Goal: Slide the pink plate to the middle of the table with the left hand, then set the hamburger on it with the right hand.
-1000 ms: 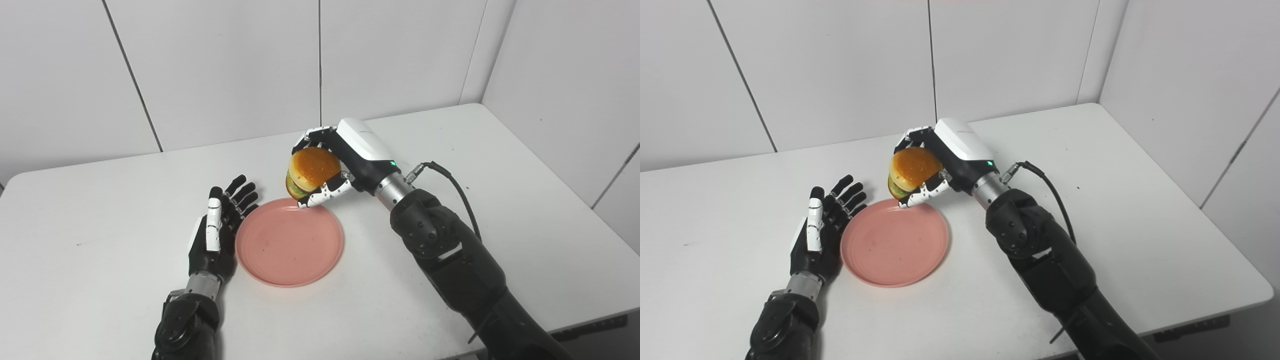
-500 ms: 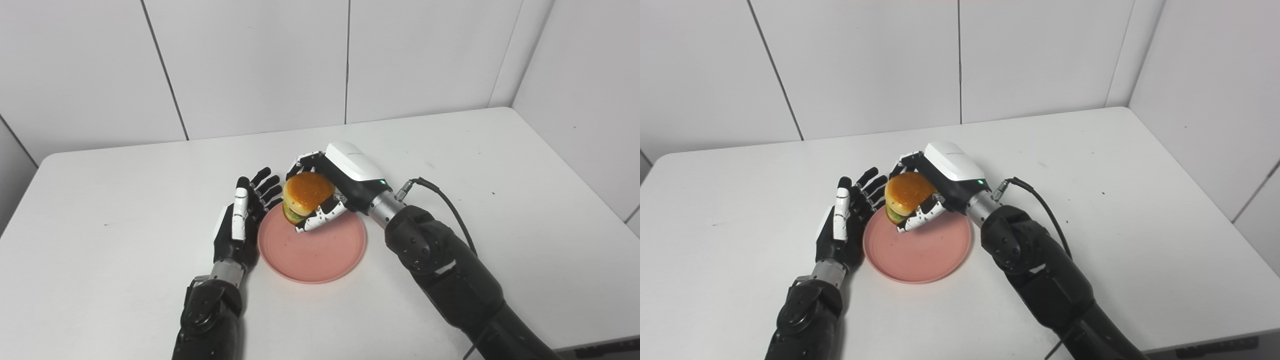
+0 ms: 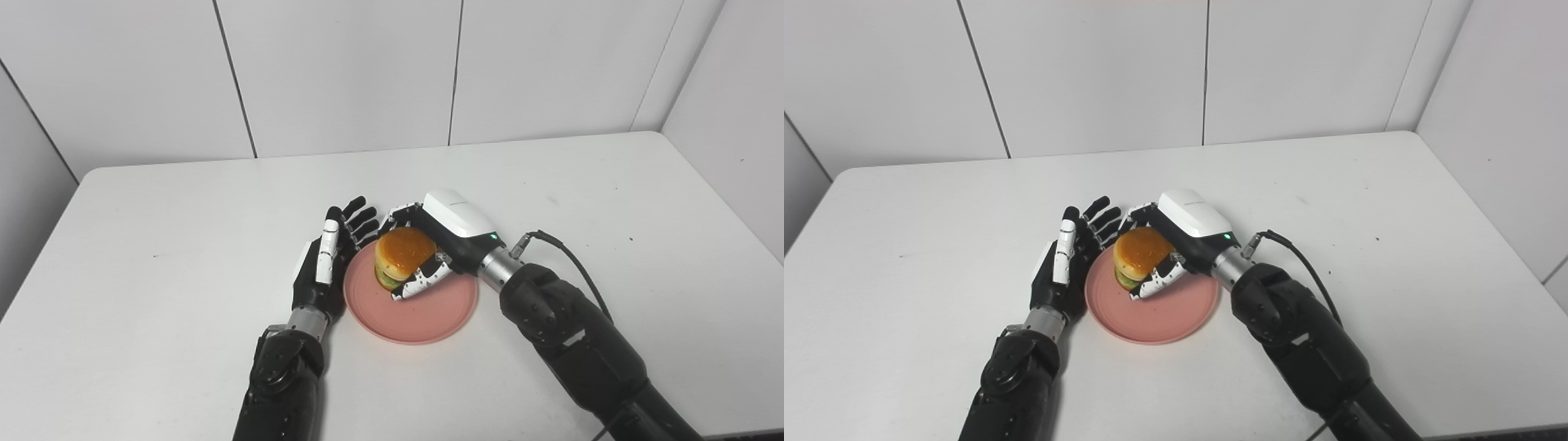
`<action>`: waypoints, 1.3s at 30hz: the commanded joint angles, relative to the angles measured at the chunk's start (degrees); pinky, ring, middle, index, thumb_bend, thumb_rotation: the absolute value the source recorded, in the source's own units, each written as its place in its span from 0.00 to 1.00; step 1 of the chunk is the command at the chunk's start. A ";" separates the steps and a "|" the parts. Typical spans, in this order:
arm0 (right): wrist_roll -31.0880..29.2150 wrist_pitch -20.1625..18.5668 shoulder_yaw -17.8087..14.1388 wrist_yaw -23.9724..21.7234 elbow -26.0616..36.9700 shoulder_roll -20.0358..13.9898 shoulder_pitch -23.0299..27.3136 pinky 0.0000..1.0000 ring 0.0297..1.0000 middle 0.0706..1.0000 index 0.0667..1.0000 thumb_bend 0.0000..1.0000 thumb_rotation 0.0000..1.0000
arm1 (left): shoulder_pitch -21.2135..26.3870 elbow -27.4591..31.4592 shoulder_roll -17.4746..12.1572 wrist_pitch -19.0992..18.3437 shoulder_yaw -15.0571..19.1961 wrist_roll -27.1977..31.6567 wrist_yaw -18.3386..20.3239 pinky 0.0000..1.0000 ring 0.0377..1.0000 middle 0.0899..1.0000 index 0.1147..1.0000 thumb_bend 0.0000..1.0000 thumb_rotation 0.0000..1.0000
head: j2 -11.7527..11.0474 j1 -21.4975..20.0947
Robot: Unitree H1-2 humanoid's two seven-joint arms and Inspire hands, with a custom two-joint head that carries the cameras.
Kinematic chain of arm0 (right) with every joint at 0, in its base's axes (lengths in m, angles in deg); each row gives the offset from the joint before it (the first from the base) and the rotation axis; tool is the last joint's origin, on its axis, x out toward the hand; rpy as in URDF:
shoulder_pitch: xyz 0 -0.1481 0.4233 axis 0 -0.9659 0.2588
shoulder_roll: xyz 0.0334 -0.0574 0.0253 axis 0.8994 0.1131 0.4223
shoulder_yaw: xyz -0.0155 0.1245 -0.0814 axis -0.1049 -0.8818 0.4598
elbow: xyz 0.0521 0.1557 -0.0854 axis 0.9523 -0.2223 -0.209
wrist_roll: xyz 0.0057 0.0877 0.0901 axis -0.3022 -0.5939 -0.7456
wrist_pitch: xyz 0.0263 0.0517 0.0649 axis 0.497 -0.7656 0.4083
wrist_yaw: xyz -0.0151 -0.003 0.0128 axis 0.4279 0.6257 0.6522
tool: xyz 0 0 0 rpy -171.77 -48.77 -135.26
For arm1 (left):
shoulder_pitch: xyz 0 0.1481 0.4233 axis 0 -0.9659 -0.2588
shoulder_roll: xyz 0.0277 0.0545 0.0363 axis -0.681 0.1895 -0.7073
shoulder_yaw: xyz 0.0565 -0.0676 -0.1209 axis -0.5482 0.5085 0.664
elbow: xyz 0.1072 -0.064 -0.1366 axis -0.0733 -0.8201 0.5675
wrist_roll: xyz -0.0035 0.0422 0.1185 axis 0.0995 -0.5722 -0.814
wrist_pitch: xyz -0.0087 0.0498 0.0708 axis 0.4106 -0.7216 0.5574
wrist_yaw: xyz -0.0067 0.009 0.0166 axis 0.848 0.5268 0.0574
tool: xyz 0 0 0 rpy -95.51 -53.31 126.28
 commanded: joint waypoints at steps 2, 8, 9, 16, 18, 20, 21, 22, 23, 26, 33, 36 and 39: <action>0.14 1.87 -0.32 -0.25 0.82 -0.43 1.93 0.24 0.28 0.37 0.47 0.52 0.00 | -0.17 -0.29 0.57 -1.67 -0.13 -0.41 -0.74 0.86 0.87 0.85 0.83 0.66 0.97 | 0.09 -0.05; -0.20 0.62 -0.97 -1.98 -0.28 -0.64 1.79 0.27 0.32 0.38 0.48 0.52 0.00 | -0.33 0.25 0.66 -2.32 -0.17 -0.52 -1.18 0.85 0.85 0.83 0.81 0.64 0.96 | 0.29 -0.06; -0.24 0.55 -1.10 -2.09 -0.46 -0.60 1.76 0.28 0.32 0.38 0.48 0.52 0.00 | -0.36 0.36 0.62 -2.49 -0.24 -0.59 -1.20 0.86 0.86 0.83 0.81 0.64 0.96 | 0.34 -0.09; -0.15 1.50 -1.27 -1.98 -1.83 -0.65 1.57 0.30 0.34 0.39 0.48 0.52 0.00 | -0.30 -0.16 0.51 -2.00 -0.31 -0.49 -0.97 0.88 0.86 0.84 0.82 0.65 0.96 | 0.34 -0.09; -0.11 2.02 -1.11 -1.95 -1.84 -0.72 1.42 0.29 0.34 0.38 0.48 0.52 0.00 | -0.31 -0.20 0.57 -2.03 -0.25 -0.45 -1.05 0.87 0.86 0.84 0.81 0.66 0.96 | 0.34 -0.09; 0.12 2.09 -0.86 -2.22 -1.56 -0.88 1.26 0.30 0.35 0.38 0.49 0.52 0.00 | -0.36 -0.17 0.66 -1.92 -0.15 -0.42 -1.21 0.87 0.86 0.83 0.81 0.66 0.95 | 0.63 -0.14; 0.31 2.04 -0.73 -2.34 -1.35 -0.95 1.16 0.30 0.35 0.38 0.49 0.52 0.00 | -0.41 0.00 0.70 -2.09 -0.14 -0.45 -1.31 0.87 0.86 0.83 0.81 0.66 0.95 | 0.63 -0.14; 0.43 2.17 -0.60 -2.39 -1.26 -1.04 1.09 0.31 0.37 0.38 0.50 0.52 0.00 | -0.45 0.18 0.70 -2.29 -0.17 -0.46 -1.33 0.86 0.85 0.83 0.81 0.66 0.95 | 0.63 -0.14; 0.53 2.51 -0.46 -2.33 -1.29 -1.15 1.05 0.33 0.38 0.38 0.50 0.52 0.00 | -0.45 0.32 0.68 -2.45 -0.22 -0.51 -1.35 0.86 0.85 0.83 0.81 0.66 0.95 | 0.63 -0.14; 0.50 3.01 -0.14 -2.35 -1.14 -1.43 0.86 0.41 0.47 0.41 0.49 0.52 0.00 | -0.51 0.76 0.67 -2.98 -0.28 -0.37 -1.39 0.86 0.86 0.83 0.81 0.66 0.96 | 0.78 -0.20; 0.84 3.14 0.97 -3.17 -0.68 -2.27 0.50 0.57 0.63 0.59 0.46 0.51 0.08 | -0.92 1.96 0.58 -3.87 -0.52 -0.49 -1.40 0.85 0.87 0.85 0.82 0.64 0.97 | 0.85 -0.30; 1.03 3.16 1.65 -4.55 -0.13 -3.04 0.53 0.60 0.68 0.67 0.46 0.51 0.12 | -1.00 2.02 0.65 -3.97 -0.40 -0.21 -1.33 0.84 0.87 0.85 0.82 0.64 0.96 | 0.85 -0.30; 0.68 3.77 1.91 -5.19 0.18 -3.53 0.41 0.63 0.74 0.75 0.62 0.59 0.10 | -1.10 2.29 0.72 -4.31 -0.32 0.03 -1.31 0.83 0.87 0.85 0.82 0.63 0.95 | 0.83 -0.27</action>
